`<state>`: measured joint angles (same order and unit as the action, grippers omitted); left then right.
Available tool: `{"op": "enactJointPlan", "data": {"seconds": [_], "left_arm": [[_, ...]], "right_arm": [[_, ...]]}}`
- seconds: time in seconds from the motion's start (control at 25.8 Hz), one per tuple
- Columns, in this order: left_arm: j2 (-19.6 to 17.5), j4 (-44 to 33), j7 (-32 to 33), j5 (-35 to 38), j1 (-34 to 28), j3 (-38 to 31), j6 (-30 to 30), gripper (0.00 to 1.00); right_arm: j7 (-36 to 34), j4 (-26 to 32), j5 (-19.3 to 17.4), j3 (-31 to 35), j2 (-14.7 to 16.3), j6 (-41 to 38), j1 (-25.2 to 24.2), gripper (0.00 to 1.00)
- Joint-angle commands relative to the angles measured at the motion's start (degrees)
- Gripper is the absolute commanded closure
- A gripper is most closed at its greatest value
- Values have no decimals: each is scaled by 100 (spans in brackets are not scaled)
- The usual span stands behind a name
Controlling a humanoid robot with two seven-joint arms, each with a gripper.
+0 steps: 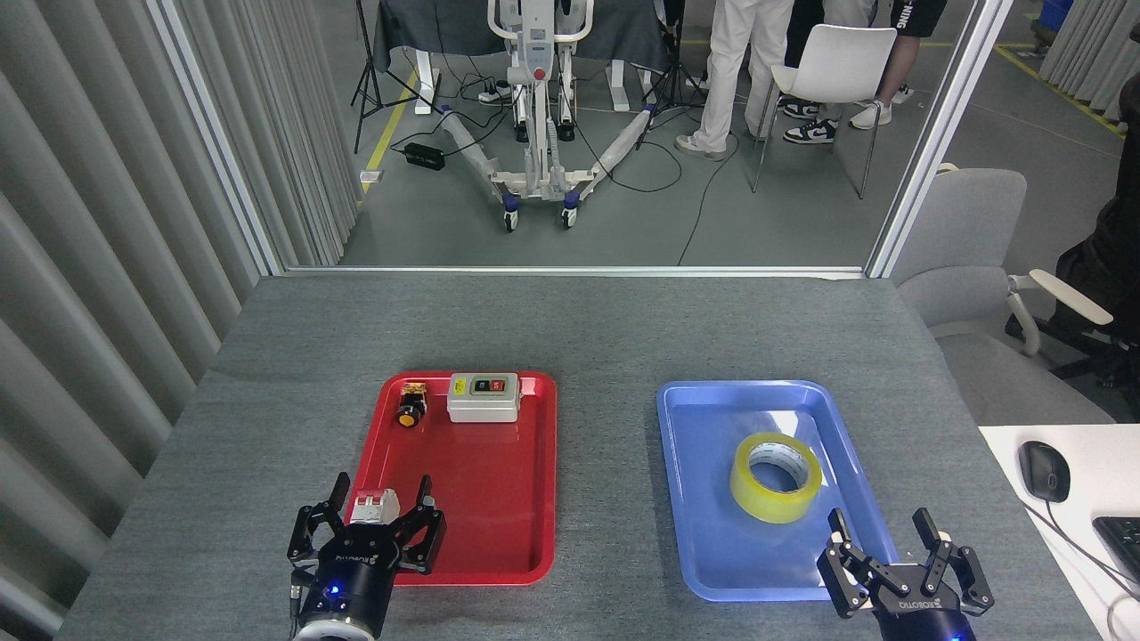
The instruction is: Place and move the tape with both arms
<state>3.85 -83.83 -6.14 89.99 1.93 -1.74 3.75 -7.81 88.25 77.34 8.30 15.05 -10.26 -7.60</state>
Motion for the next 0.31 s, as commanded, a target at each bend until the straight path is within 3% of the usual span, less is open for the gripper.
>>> {"op": "enactJointPlan", "data": {"seconds": [0.0,0.27], "left_arm": [[2,-1,-1,-8,0,-2,3,0],[2,-1,-1,-26,9,-10,3,0]], "right_arm": [[8,-1,0,5,-2,-11,13,0],[8,-1,0,-4,-2,-28,13,0]]}}
